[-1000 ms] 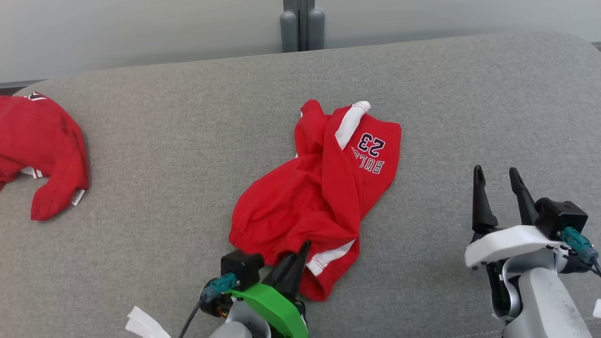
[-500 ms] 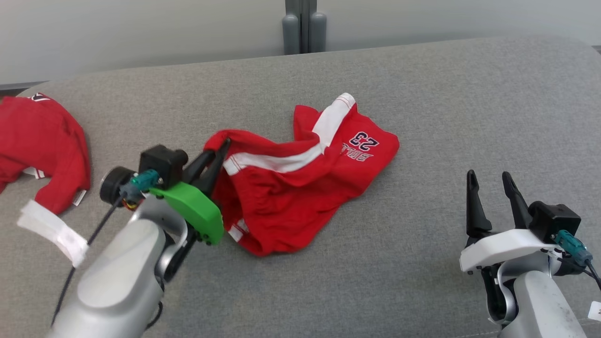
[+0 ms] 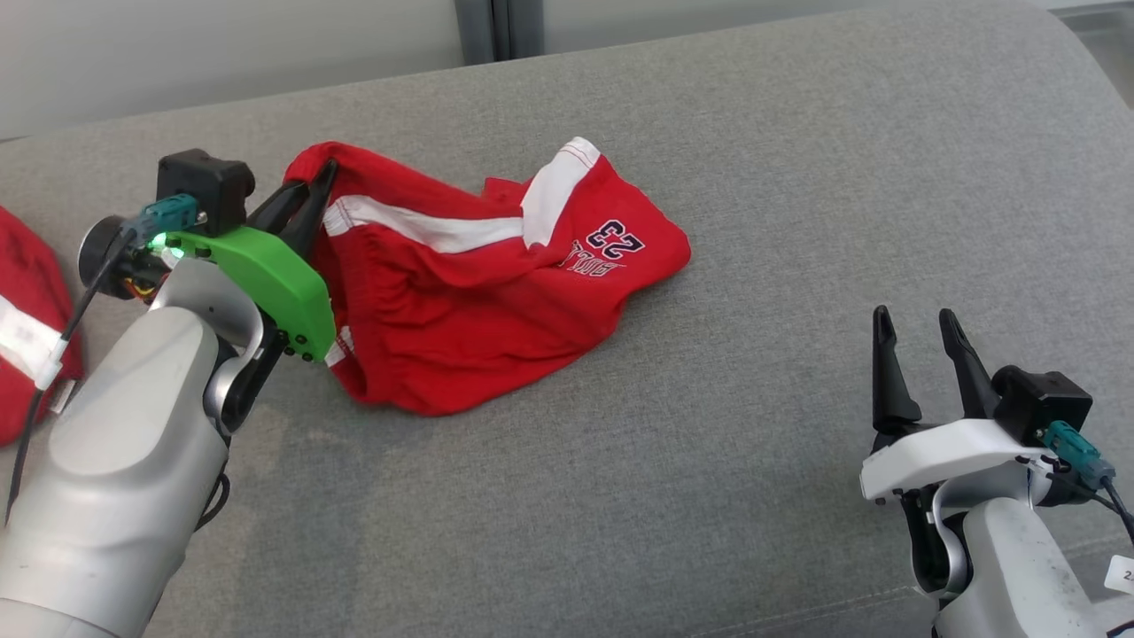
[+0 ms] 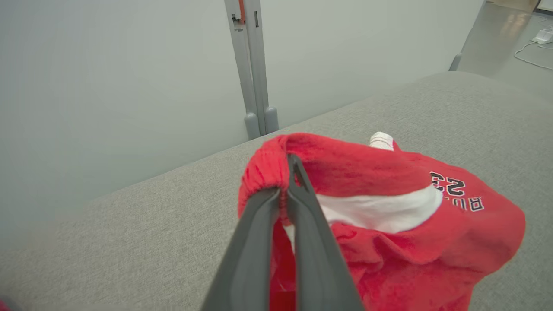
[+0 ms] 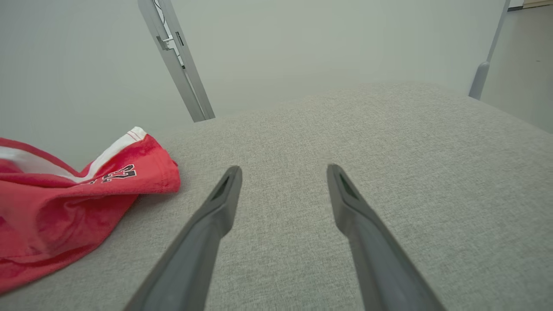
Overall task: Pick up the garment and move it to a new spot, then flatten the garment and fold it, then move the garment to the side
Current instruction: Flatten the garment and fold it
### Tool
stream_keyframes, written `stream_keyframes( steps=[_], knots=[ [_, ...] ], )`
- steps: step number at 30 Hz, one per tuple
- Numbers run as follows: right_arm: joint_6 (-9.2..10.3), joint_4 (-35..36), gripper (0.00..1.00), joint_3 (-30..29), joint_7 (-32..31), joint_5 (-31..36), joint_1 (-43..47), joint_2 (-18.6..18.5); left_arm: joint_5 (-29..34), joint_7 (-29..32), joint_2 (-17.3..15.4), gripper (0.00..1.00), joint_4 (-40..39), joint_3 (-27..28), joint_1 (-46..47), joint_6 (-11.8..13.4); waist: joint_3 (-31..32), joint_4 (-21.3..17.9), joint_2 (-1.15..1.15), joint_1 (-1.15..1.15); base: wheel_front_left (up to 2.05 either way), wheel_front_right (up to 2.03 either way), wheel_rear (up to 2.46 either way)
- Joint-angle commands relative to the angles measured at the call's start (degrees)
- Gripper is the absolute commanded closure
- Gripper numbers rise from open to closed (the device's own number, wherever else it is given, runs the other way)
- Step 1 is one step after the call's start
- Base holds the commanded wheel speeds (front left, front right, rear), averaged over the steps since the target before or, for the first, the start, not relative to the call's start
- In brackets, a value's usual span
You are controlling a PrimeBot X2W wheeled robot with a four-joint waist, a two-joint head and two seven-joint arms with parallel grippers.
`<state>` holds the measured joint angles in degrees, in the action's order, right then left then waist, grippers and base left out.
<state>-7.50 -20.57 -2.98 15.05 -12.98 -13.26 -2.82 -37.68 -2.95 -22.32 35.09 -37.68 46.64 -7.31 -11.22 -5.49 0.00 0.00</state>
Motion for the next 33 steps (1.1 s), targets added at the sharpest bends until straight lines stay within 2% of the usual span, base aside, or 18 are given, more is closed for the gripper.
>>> stream_keyframes(
  steps=[1,5,6,7,8,9,17,22,28,33],
  knots=[
    [0.02,0.1,0.0,0.0,0.2,-0.2,-0.8,-0.1,-0.7,-0.8,0.2,1.0,1.5,0.0,-0.4,-0.2,-1.1,-1.1,0.0,0.0,0.0,0.0,0.0],
    [0.02,0.3,0.0,0.1,0.2,-0.4,-0.9,-0.1,-1.2,-3.9,1.0,1.0,6.7,0.6,-2.2,1.1,-1.7,-1.4,0.0,0.0,0.0,0.0,0.0],
    [0.02,0.3,0.0,0.0,0.2,-0.4,-1.0,-0.1,-1.2,-5.3,1.5,0.88,8.0,0.9,-2.5,1.8,-1.8,-1.4,0.0,0.0,0.0,0.0,0.0],
    [0.02,0.3,0.0,-0.1,0.2,-0.3,-1.0,-0.1,-1.2,-6.1,1.9,0.56,9.1,1.0,-2.8,2.3,-1.9,-1.3,0.0,0.0,0.0,0.0,0.0],
    [0.02,0.4,0.0,-0.3,0.2,-0.1,-1.0,-0.1,-1.2,-7.2,2.6,0.04,10.3,1.1,-3.2,2.8,-2.0,-1.0,0.0,0.0,0.0,0.0,0.0],
    [0.02,0.4,0.0,-0.4,0.2,0.0,-1.0,-0.1,-1.4,-7.8,3.0,0.0,11.2,1.3,-3.4,3.1,-2.0,-0.9,0.0,0.0,0.0,0.0,0.0],
    [0.02,0.5,0.0,-0.7,0.2,1.3,-2.1,-0.1,-0.9,-11.1,5.4,0.0,15.8,1.5,-4.2,4.5,-1.3,2.2,0.0,0.0,0.0,0.0,0.0],
    [0.02,-1.3,0.0,1.0,0.0,3.8,-5.1,-0.1,-0.5,-11.9,6.5,0.0,14.2,2.0,-5.1,4.8,-0.9,5.0,0.0,0.0,0.0,0.0,0.0],
    [0.02,-9.5,0.0,3.8,-5.7,7.6,-13.9,-0.2,0.8,-12.3,8.8,0.0,6.6,4.3,-7.5,6.7,-1.1,9.6,0.0,0.0,0.0,0.0,0.0],
    [0.02,-19.8,0.0,2.0,-11.6,10.3,-21.4,-0.2,2.9,-12.2,11.5,0.0,-2.7,7.4,-13.3,8.8,-1.7,13.5,0.0,0.0,0.0,0.0,0.0]
  ],
)
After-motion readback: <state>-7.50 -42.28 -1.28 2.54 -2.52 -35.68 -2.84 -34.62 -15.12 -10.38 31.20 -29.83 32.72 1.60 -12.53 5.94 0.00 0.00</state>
